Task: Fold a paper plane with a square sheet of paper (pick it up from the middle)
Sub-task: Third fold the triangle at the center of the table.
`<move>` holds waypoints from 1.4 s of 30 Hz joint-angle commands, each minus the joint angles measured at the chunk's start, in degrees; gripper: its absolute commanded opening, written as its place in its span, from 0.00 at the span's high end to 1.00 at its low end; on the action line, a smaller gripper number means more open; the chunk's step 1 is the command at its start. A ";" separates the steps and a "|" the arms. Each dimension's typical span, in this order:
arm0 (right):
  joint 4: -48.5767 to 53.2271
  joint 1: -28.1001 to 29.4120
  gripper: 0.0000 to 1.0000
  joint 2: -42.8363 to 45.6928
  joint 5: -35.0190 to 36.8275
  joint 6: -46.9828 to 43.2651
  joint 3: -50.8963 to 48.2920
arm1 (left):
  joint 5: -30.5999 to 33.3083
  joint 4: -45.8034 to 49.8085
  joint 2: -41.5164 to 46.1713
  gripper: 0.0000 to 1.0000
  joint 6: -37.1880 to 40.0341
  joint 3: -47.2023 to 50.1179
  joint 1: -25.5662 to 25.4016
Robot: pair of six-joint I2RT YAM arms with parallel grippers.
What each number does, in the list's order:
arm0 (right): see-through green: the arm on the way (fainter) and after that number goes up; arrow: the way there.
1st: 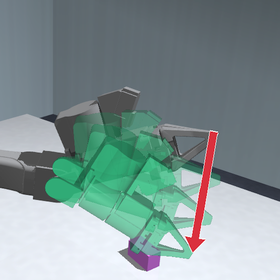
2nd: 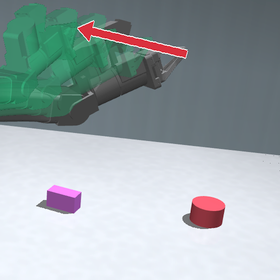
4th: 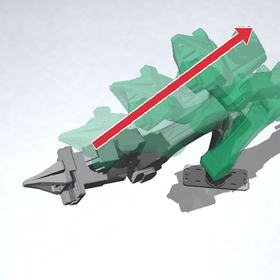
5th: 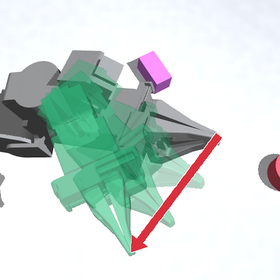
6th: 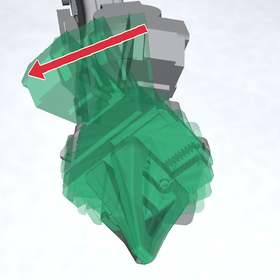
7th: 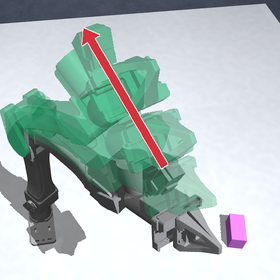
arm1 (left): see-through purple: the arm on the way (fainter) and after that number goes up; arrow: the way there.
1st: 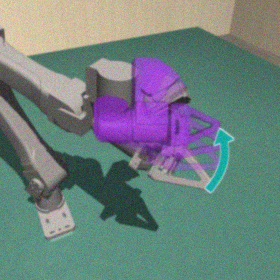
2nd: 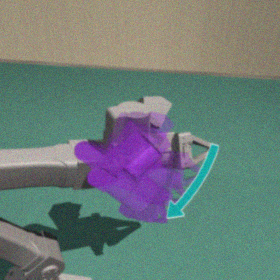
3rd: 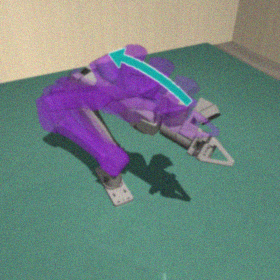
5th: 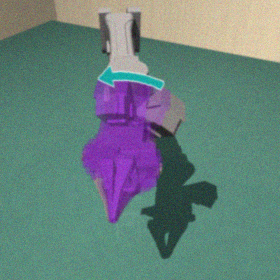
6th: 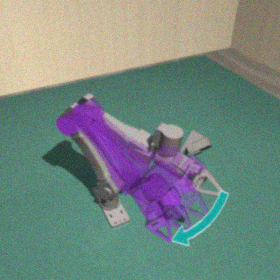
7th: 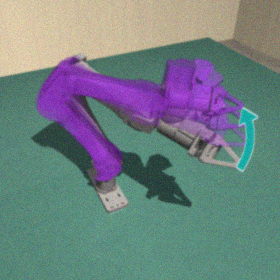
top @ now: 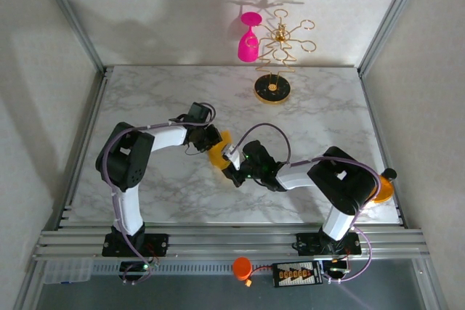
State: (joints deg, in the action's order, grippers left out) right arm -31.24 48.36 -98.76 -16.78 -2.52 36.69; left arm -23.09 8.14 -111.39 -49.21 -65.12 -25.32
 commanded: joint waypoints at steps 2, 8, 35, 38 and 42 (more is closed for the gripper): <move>3.16 -1.31 1.00 0.02 0.51 3.35 3.05 | 3.13 4.45 -2.14 0.88 3.00 -1.10 -1.00; 6.99 -2.32 1.00 -1.71 4.34 5.50 6.13 | 3.14 5.23 -2.88 0.92 4.29 -1.12 -1.49; 16.07 -3.47 1.00 -5.67 8.38 9.38 11.72 | 2.39 4.54 -3.41 0.93 4.78 -0.80 -1.66; 16.80 -3.45 1.00 -5.92 8.75 9.43 12.22 | 2.35 4.56 -3.61 0.93 4.86 -0.80 -1.74; 17.35 -3.49 1.00 -6.30 8.87 9.47 12.68 | 2.34 4.52 -3.61 0.93 4.92 -0.79 -1.75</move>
State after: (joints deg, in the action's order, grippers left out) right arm -15.40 45.34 -104.03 -8.93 6.31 47.90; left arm -21.61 9.08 -112.25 -45.15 -66.39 -26.17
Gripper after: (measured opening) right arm 0.058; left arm 0.073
